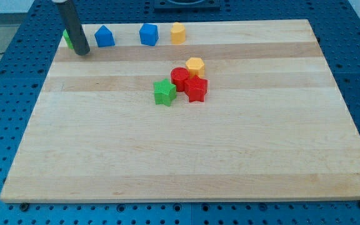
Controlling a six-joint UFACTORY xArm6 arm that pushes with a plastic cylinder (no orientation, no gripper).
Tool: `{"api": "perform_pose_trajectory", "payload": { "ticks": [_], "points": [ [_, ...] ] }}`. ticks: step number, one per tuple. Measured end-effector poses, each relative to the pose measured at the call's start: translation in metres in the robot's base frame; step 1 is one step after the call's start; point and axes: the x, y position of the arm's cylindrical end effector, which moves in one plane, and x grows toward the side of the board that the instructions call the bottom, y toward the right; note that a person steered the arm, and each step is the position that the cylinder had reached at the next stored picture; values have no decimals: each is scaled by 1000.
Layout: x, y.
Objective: Place the yellow hexagon parallel right to the yellow heart
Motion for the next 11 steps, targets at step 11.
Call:
{"api": "perform_pose_trajectory", "payload": {
  "ticks": [11],
  "points": [
    [-46,327]
  ]
}}
